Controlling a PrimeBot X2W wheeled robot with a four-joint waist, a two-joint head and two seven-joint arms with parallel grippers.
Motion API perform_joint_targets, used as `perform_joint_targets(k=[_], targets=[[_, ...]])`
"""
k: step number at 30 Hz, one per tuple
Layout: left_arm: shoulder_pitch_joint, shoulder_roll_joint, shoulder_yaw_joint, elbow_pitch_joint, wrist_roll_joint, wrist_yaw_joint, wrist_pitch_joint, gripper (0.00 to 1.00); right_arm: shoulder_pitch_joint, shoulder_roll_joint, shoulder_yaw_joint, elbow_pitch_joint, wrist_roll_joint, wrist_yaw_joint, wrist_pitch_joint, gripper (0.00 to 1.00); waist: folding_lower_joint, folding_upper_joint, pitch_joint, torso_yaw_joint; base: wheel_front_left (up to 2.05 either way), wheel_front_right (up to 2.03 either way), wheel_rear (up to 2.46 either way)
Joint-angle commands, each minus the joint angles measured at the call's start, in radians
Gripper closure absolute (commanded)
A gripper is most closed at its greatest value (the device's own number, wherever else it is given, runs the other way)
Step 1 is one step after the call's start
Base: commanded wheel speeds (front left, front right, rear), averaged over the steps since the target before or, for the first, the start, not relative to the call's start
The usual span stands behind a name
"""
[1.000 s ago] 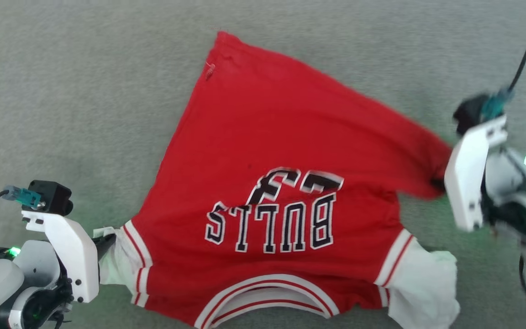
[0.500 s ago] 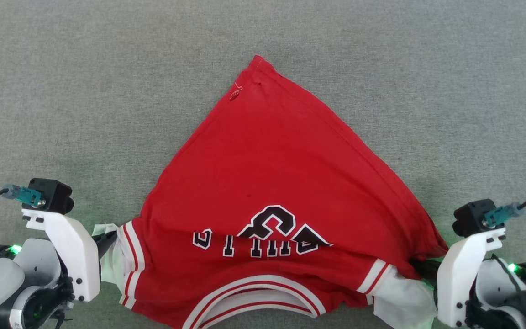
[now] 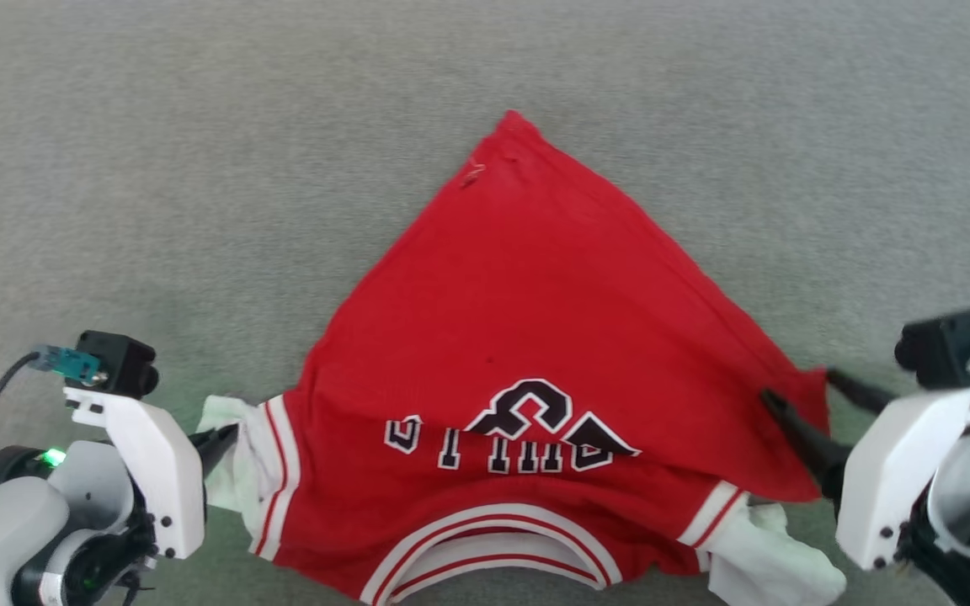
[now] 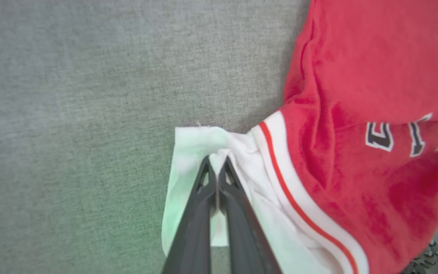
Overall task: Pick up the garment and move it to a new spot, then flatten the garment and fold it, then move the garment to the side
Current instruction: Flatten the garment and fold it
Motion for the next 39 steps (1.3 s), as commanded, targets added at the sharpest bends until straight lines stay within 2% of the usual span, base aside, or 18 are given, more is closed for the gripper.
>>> perform_joint_targets(k=[1,5,10,18,24,32,36,38,39], targets=[[-0.013,-0.004,0.001,0.003,0.006,-0.006,-0.007,1.00,-0.020,0.001,0.007,-0.012,-0.003,0.000,0.006,0.00,0.0000,0.0000,-0.003,0.015,0.00,0.00,0.00],[-0.016,-0.028,-0.005,0.009,0.012,-0.012,-0.008,1.00,-0.100,-0.014,0.033,-0.021,-0.017,0.000,0.005,0.00,0.0000,0.0000,-0.004,0.048,0.00,0.00,0.00],[-0.035,-0.059,-0.012,0.014,0.030,-0.024,-0.008,1.00,-0.242,-0.036,0.081,0.073,-0.025,0.000,-0.044,0.00,0.0000,0.0000,0.001,0.099,0.00,0.00,0.00],[-0.090,-0.139,-0.032,0.046,0.062,-0.063,0.005,1.00,-0.525,-0.092,0.139,0.398,0.015,0.000,-0.153,0.00,0.0000,0.0000,0.030,0.212,0.00,0.00,0.00],[-0.130,-0.214,-0.053,0.103,0.084,-0.112,0.013,1.00,-0.706,-0.144,0.226,0.673,0.063,0.000,-0.168,0.00,0.0000,0.0000,0.058,0.300,0.00,0.00,0.00],[-0.156,-0.272,-0.060,0.186,0.087,-0.166,0.004,1.00,-0.865,-0.199,0.412,0.993,0.113,0.000,-0.063,0.00,0.0000,0.0000,0.090,0.367,0.00,0.00,0.00],[-0.161,-0.289,-0.060,0.217,0.081,-0.183,-0.003,1.00,-0.845,-0.215,0.566,1.123,0.172,0.001,0.062,0.00,0.0000,0.0000,0.095,0.375,0.00,0.00,0.00],[-0.161,-0.291,-0.060,0.225,0.079,-0.186,-0.004,1.00,-0.840,-0.215,0.596,1.142,0.189,0.001,0.094,0.00,0.0000,0.0000,0.094,0.375,0.00,0.00,0.00],[-0.163,-0.293,-0.059,0.232,0.078,-0.189,-0.003,1.00,-0.838,-0.216,0.623,1.152,0.212,0.003,0.121,0.54,0.0000,0.0000,0.094,0.374,0.00,0.00,0.00]])
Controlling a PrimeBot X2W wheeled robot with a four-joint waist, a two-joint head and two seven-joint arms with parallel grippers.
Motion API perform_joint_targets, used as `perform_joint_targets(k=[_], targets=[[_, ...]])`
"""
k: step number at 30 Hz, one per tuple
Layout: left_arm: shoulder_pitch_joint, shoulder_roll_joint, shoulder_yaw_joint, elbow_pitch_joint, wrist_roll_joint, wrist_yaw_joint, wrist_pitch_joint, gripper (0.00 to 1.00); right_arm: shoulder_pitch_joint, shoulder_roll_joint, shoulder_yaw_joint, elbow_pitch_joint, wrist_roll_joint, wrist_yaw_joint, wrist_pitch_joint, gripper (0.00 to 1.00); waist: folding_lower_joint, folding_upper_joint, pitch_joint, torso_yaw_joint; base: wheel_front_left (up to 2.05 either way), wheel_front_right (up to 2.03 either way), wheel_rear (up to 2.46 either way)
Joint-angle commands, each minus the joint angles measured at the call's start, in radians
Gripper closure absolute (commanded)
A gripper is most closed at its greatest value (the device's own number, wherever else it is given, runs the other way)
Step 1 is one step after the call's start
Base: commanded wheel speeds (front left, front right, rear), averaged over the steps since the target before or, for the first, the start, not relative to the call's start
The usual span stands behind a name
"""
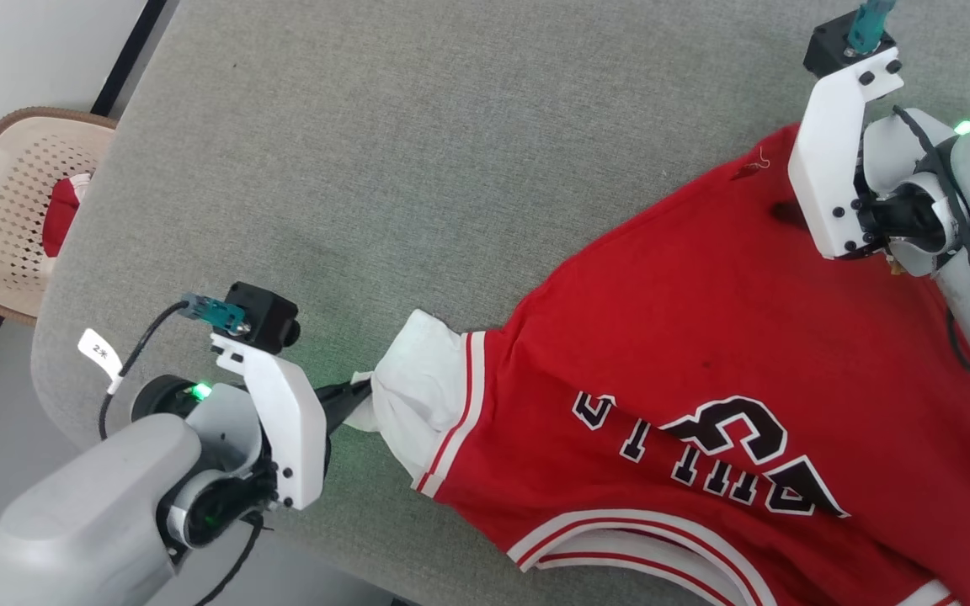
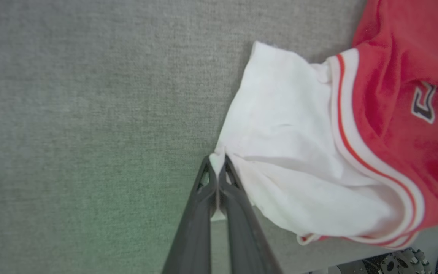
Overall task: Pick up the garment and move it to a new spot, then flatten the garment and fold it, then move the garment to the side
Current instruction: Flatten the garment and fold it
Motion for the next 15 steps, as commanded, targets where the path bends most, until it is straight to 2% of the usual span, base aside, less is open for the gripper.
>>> perform_joint_targets(k=[1,4,9,15], targets=[[-0.017,-0.002,0.004,0.010,-0.004,-0.006,-0.004,1.00,0.122,0.009,0.069,0.077,0.047,0.007,0.082,1.00,0.0000,-0.0001,-0.001,-0.004,0.00,0.00,0.00],[-0.025,0.008,0.018,0.020,-0.019,-0.015,0.000,1.00,0.063,-0.019,0.087,0.063,0.073,0.006,0.064,1.00,0.0000,-0.0001,-0.007,-0.022,0.00,0.00,0.00],[-0.066,0.043,0.055,0.021,-0.044,0.001,0.021,1.00,-0.036,-0.058,0.099,-0.024,0.114,0.003,-0.016,1.00,0.0000,-0.0001,-0.022,-0.072,0.00,0.00,0.00],[-0.141,0.116,0.111,0.011,-0.056,0.049,0.061,1.00,-0.083,-0.081,0.081,-0.122,0.155,0.004,-0.115,1.00,0.0000,-0.0001,-0.060,-0.154,0.00,0.00,0.00]])
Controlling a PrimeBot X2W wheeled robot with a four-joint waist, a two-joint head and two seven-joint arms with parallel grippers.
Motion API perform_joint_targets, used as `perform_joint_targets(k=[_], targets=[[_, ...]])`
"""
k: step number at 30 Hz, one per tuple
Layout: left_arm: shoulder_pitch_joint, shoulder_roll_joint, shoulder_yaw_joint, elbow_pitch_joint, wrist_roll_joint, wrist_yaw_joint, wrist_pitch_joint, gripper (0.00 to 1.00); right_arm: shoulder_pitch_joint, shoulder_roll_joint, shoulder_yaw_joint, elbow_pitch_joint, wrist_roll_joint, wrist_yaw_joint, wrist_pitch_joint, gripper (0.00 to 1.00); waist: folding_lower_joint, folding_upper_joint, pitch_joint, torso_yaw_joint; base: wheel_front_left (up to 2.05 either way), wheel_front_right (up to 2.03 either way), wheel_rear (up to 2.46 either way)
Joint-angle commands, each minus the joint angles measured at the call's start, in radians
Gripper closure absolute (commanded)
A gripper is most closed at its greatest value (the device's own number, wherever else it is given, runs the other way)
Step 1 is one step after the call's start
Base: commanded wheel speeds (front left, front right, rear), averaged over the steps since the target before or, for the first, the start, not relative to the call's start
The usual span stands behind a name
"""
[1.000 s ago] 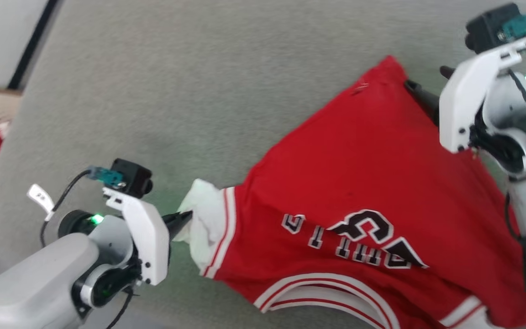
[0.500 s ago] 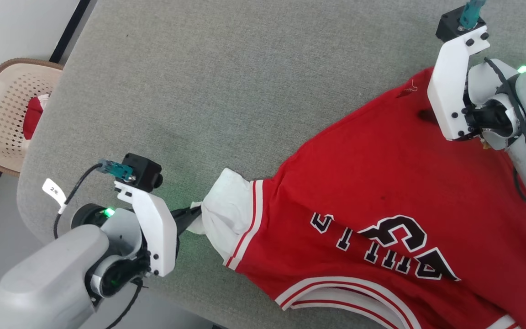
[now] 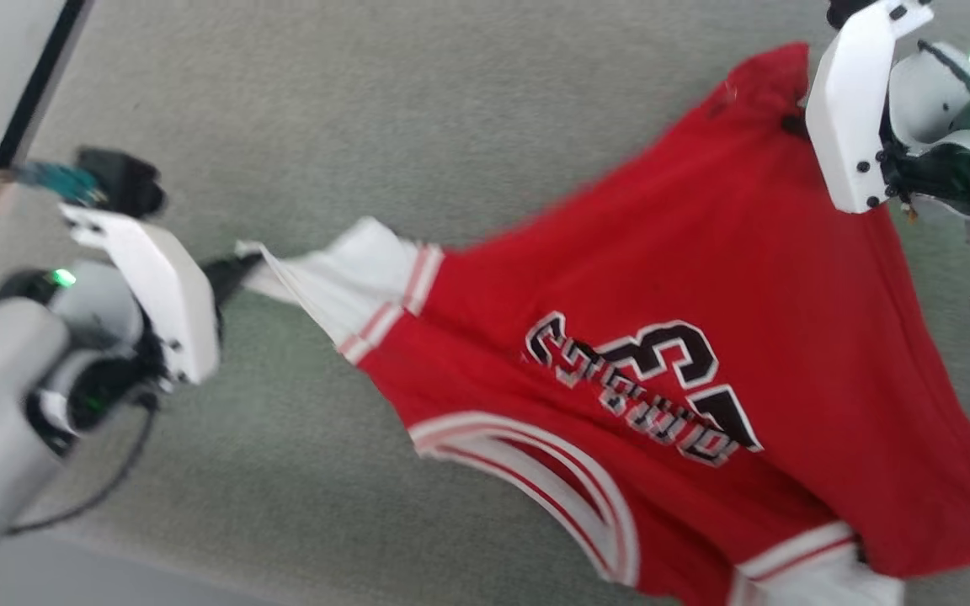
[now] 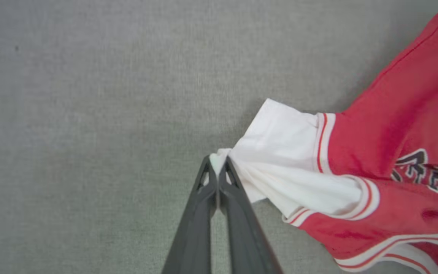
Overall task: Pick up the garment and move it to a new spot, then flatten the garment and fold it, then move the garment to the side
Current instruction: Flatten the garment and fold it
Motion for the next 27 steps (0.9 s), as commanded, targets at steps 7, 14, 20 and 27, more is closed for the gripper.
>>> perform_joint_targets(k=[7,14,20,27], targets=[[-0.135,0.096,0.061,-0.025,0.014,0.055,0.070,1.00,0.025,-0.042,-0.079,-0.094,0.017,-0.001,-0.080,1.00,0.0000,0.0000,-0.099,-0.127,0.00,0.00,0.00],[-0.247,0.120,0.072,-0.012,0.051,0.071,0.138,1.00,0.075,-0.066,-0.191,-0.138,0.008,-0.001,-0.112,1.00,0.0000,0.0000,-0.183,-0.199,0.00,0.00,0.00],[-0.328,0.110,0.062,0.043,0.094,0.049,0.181,1.00,0.121,-0.042,-0.296,-0.160,0.003,-0.001,-0.091,1.00,0.0000,0.0000,-0.258,-0.250,0.00,0.00,0.00],[-0.421,0.055,0.048,0.137,0.154,0.006,0.168,1.00,0.121,-0.005,-0.388,-0.166,-0.082,-0.001,-0.104,1.00,0.0000,0.0000,-0.279,-0.270,0.00,0.00,0.00]])
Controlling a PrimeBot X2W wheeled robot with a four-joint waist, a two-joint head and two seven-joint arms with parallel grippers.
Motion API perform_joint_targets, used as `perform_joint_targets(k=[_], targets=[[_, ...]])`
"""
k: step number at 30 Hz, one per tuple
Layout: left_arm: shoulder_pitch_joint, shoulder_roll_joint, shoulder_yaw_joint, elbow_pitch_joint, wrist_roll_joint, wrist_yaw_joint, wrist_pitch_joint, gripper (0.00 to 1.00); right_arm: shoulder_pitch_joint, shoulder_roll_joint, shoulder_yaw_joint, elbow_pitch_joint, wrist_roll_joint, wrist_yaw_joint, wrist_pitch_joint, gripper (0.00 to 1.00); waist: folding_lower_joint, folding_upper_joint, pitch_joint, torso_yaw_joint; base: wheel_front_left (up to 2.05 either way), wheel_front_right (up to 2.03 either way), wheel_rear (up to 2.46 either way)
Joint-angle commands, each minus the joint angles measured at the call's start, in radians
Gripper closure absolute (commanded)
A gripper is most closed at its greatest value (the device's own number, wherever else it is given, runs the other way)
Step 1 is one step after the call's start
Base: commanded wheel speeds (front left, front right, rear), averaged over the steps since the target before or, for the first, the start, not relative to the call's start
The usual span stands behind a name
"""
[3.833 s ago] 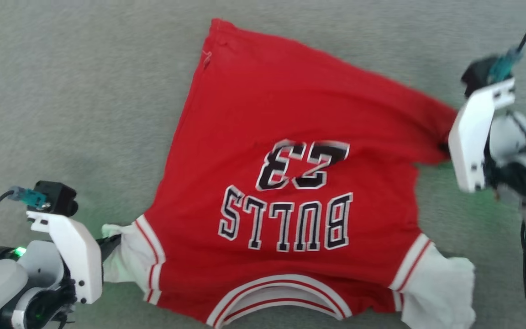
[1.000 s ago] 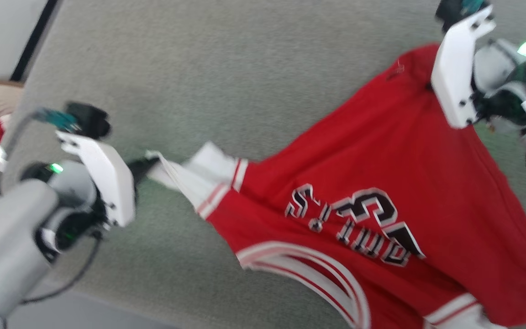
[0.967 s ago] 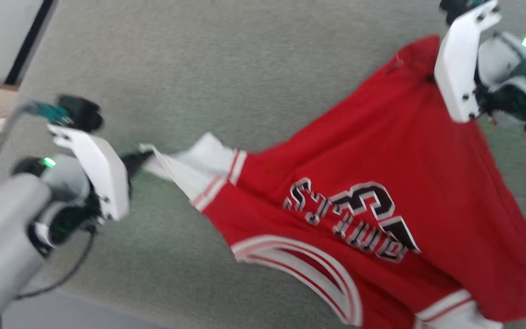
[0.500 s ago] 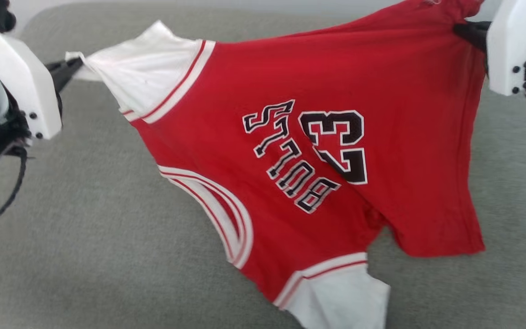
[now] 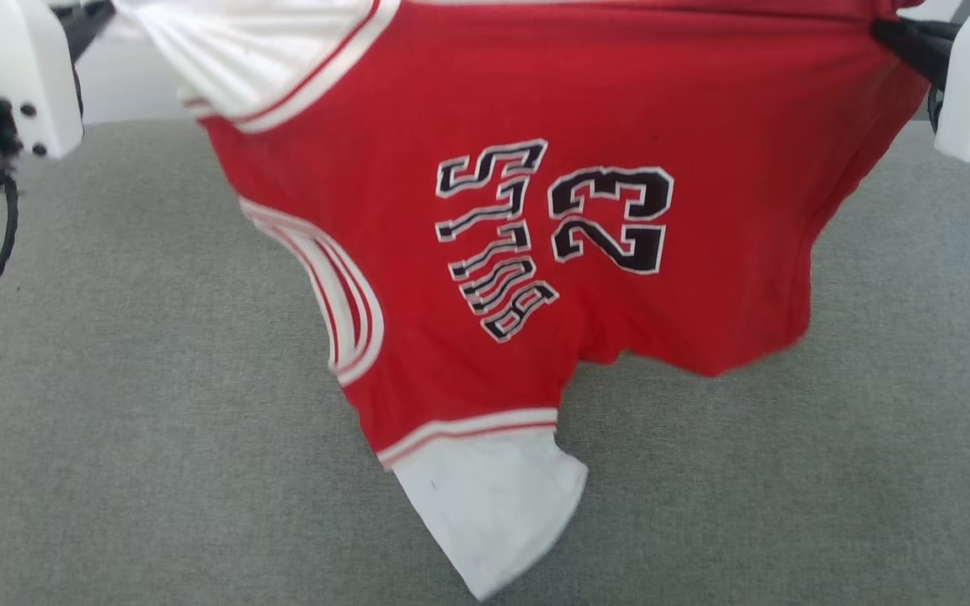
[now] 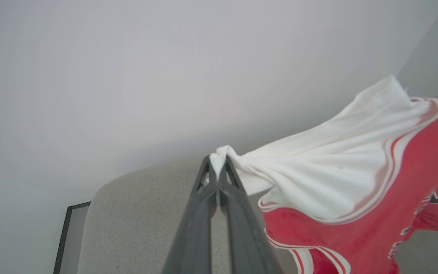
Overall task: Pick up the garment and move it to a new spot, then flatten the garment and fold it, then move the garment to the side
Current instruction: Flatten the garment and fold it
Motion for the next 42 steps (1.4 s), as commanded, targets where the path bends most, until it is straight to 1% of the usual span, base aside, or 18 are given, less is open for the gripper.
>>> perform_joint_targets(k=[1,4,6,10,13,15,19,21,22,23,26,28,30,31,33,35,39,42], targets=[[-0.017,0.002,0.000,0.022,0.019,-0.002,-0.010,1.00,-0.001,0.001,-0.012,0.009,-0.026,-0.001,-0.012,1.00,0.0000,0.0000,-0.001,-0.005,0.00,0.00,0.00],[-0.071,-0.031,0.002,0.083,0.057,-0.024,-0.052,1.00,-0.025,0.034,-0.042,0.030,-0.085,-0.001,-0.042,1.00,0.0000,0.0000,0.018,-0.012,0.00,0.00,0.00],[-0.116,-0.053,0.007,0.136,0.096,-0.034,-0.099,1.00,-0.054,0.056,-0.061,0.055,-0.132,-0.001,-0.078,1.00,0.0000,0.0000,0.040,-0.016,0.00,0.00,0.00],[-0.221,-0.100,0.024,0.247,0.168,-0.052,-0.223,1.00,-0.128,0.108,-0.091,0.127,-0.236,-0.003,-0.175,1.00,0.0000,0.0000,0.098,-0.022,0.00,0.00,0.00],[-0.314,-0.127,0.032,0.336,0.239,-0.055,-0.353,1.00,-0.206,0.146,-0.124,0.190,-0.328,-0.003,-0.289,1.00,0.0000,0.0000,0.145,-0.028,0.00,0.00,0.00],[-0.382,-0.146,0.045,0.388,0.282,-0.057,-0.457,1.00,-0.259,0.168,-0.152,0.231,-0.398,-0.003,-0.387,1.00,0.0000,0.0000,0.175,-0.031,0.00,0.00,0.00],[-0.497,-0.182,0.076,0.485,0.341,-0.047,-0.667,1.00,-0.347,0.211,-0.202,0.298,-0.544,-0.004,-0.604,1.00,0.0000,0.0000,0.220,-0.032,0.00,0.00,0.00],[-0.538,-0.200,0.084,0.518,0.363,-0.054,-0.722,1.00,-0.377,0.232,-0.224,0.331,-0.615,-0.004,-0.697,1.00,0.0000,0.0000,0.235,-0.029,0.00,0.00,0.00],[-0.554,-0.209,0.093,0.531,0.369,-0.055,-0.736,1.00,-0.386,0.240,-0.230,0.349,-0.645,-0.004,-0.732,1.00,0.0000,0.0000,0.241,-0.026,0.00,0.00,0.00],[-0.567,-0.218,0.099,0.538,0.380,-0.066,-0.744,1.00,-0.397,0.248,-0.234,0.360,-0.670,-0.004,-0.766,1.00,0.0000,0.0000,0.248,-0.024,0.00,0.00,0.00],[-0.558,-0.229,0.109,0.542,0.408,-0.111,-0.752,1.00,-0.398,0.270,-0.228,0.418,-0.720,-0.004,-0.807,1.00,0.0000,0.0000,0.259,-0.016,0.00,0.00,0.00],[-0.513,-0.230,0.103,0.542,0.421,-0.148,-0.753,1.00,-0.376,0.275,-0.207,0.462,-0.734,-0.003,-0.793,1.00,0.0000,0.0000,0.260,-0.010,0.00,0.00,0.00],[-0.445,-0.239,0.070,0.563,0.424,-0.186,-0.752,1.00,-0.352,0.286,-0.180,0.499,-0.712,-0.003,-0.781,1.00,0.0000,0.0000,0.255,-0.002,0.00,0.00,0.00],[-0.418,-0.243,0.054,0.571,0.411,-0.197,-0.734,1.00,-0.335,0.288,-0.165,0.517,-0.698,-0.003,-0.766,1.00,0.0000,0.0000,0.251,-0.001,0.00,0.00,0.00],[-0.365,-0.245,0.012,0.573,0.388,-0.210,-0.678,1.00,-0.301,0.300,-0.139,0.539,-0.649,-0.003,-0.745,1.00,0.0000,0.0000,0.242,0.004,0.00,0.00,0.00],[-0.271,-0.244,-0.034,0.527,0.324,-0.212,-0.601,1.00,-0.256,0.298,-0.098,0.552,-0.605,-0.003,-0.713,1.00,0.0000,0.0000,0.231,0.009,0.00,0.00,0.00],[-0.134,-0.168,-0.112,0.391,0.186,-0.212,-0.457,1.00,-0.153,0.300,-0.022,0.518,-0.469,-0.003,-0.642,1.00,0.0000,0.0000,0.212,0.014,0.00,0.00,0.00],[-0.035,-0.121,-0.148,0.296,0.086,-0.212,-0.351,1.00,-0.058,0.266,0.051,0.451,-0.365,-0.003,-0.559,1.00,0.0000,0.0000,0.198,0.017,0.00,0.00,0.00]])
